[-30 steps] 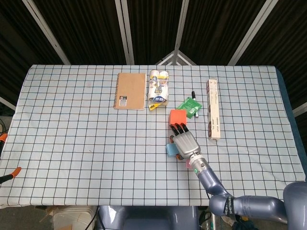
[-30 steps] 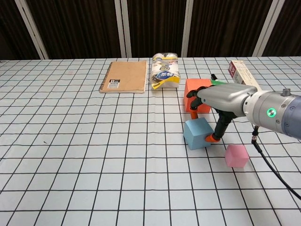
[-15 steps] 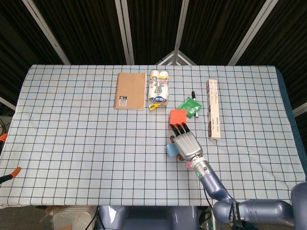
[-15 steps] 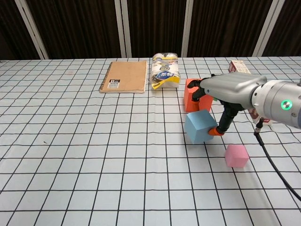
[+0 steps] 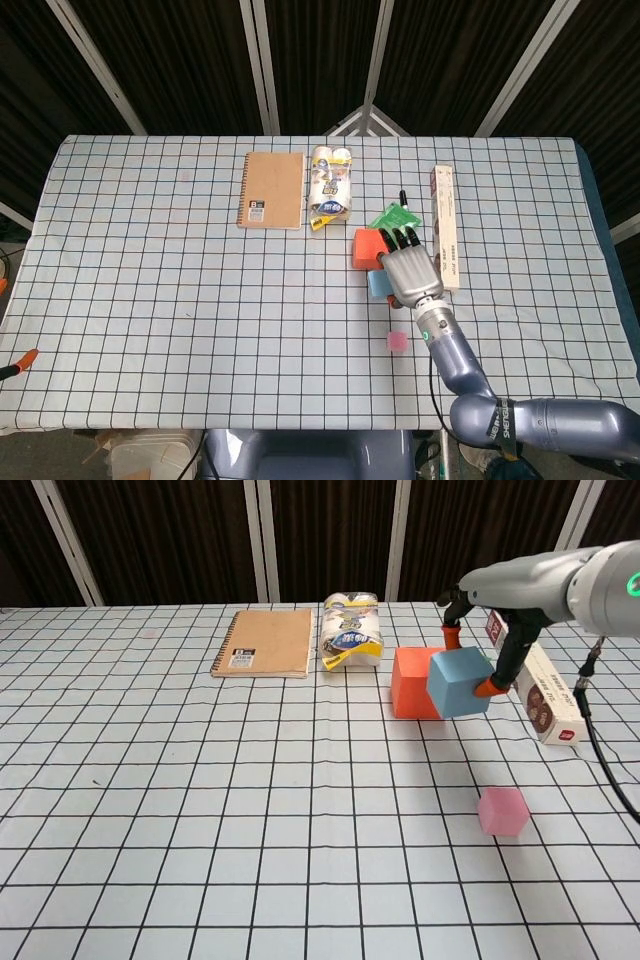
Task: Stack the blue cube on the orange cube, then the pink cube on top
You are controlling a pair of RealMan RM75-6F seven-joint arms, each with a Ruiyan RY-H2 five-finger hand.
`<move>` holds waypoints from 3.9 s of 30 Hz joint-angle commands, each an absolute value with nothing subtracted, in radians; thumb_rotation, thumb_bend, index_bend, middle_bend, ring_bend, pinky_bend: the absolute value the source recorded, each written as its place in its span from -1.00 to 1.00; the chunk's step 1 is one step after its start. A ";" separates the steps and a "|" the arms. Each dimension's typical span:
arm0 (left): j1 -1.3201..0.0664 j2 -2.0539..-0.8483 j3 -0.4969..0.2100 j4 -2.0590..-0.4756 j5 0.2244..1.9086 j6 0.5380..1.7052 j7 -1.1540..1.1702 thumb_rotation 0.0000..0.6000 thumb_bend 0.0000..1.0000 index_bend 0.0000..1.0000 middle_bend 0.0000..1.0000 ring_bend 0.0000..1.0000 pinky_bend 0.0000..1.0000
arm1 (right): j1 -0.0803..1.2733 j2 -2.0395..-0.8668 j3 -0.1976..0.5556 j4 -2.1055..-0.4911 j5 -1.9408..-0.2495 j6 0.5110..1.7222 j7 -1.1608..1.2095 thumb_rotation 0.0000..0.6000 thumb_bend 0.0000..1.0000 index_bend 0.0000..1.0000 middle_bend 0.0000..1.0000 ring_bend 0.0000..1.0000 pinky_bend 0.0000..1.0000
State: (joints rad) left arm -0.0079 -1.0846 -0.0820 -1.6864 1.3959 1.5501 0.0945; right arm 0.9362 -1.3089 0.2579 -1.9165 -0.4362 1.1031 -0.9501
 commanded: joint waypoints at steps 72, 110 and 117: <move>-0.040 -1.105 -0.137 -1.689 1.238 1.501 0.170 1.00 -0.75 -0.86 -1.00 -1.00 -1.00 | 1.267 -1.343 0.174 -1.431 -0.114 0.750 -0.726 1.00 -0.26 -0.09 -1.00 -1.00 -1.00; -0.041 -1.107 -0.136 -1.689 1.237 1.503 0.174 1.00 -0.74 -0.85 -1.00 -1.00 -1.00 | 1.284 -1.379 0.122 -1.387 -0.139 0.739 -0.664 1.00 -0.26 -0.09 -1.00 -1.00 -1.00; -0.043 -1.107 -0.136 -1.690 1.237 1.501 0.176 1.00 -0.74 -0.85 -1.00 -1.00 -1.00 | 1.288 -1.377 0.119 -1.395 -0.139 0.745 -0.663 1.00 -0.26 -0.09 -1.00 -1.00 -1.00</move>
State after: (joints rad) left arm -0.0425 -1.1072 -0.1357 -1.6901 1.2373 1.5011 0.1757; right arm 1.2880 -1.3773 0.1197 -1.3942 -0.1387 0.7442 -0.6630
